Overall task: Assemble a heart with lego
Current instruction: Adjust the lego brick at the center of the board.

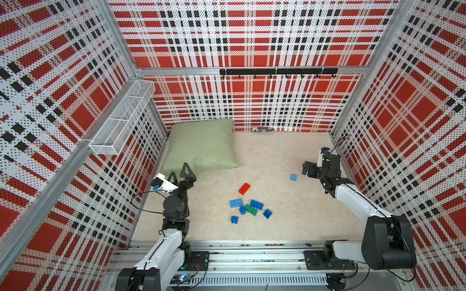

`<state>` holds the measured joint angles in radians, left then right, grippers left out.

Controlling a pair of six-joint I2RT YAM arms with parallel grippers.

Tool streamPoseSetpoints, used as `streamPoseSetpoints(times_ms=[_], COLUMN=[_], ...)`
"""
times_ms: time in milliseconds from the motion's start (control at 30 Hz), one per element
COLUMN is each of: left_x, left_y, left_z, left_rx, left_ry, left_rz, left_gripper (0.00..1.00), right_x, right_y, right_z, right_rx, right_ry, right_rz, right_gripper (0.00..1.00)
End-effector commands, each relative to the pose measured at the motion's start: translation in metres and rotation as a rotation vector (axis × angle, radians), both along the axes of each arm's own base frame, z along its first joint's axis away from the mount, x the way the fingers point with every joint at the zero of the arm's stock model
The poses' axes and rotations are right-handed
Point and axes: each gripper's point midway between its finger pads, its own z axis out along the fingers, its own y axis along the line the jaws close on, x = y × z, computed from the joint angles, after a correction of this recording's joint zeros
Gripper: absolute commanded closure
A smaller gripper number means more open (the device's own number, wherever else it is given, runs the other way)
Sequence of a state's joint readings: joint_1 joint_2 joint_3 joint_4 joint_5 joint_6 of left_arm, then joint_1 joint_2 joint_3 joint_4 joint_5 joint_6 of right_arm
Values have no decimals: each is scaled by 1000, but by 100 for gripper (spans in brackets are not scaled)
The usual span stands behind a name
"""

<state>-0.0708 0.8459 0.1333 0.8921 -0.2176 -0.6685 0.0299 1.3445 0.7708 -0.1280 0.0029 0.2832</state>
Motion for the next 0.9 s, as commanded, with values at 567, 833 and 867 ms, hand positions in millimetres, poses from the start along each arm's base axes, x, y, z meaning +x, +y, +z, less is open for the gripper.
streamPoseSetpoints(times_ms=[567, 833, 867], left_x=[11, 16, 16], left_y=[-115, -124, -126], left_z=[-42, -46, -46], left_rx=[104, 126, 126], left_ry=[234, 257, 260], left_rz=[-288, -308, -317], left_gripper=[1, 1, 1], right_x=[17, 11, 11], right_y=[130, 173, 166], right_z=[-56, -39, -40], right_rx=[291, 284, 218], right_ry=[177, 149, 164], right_rz=[243, 335, 321], right_gripper=[0, 0, 0])
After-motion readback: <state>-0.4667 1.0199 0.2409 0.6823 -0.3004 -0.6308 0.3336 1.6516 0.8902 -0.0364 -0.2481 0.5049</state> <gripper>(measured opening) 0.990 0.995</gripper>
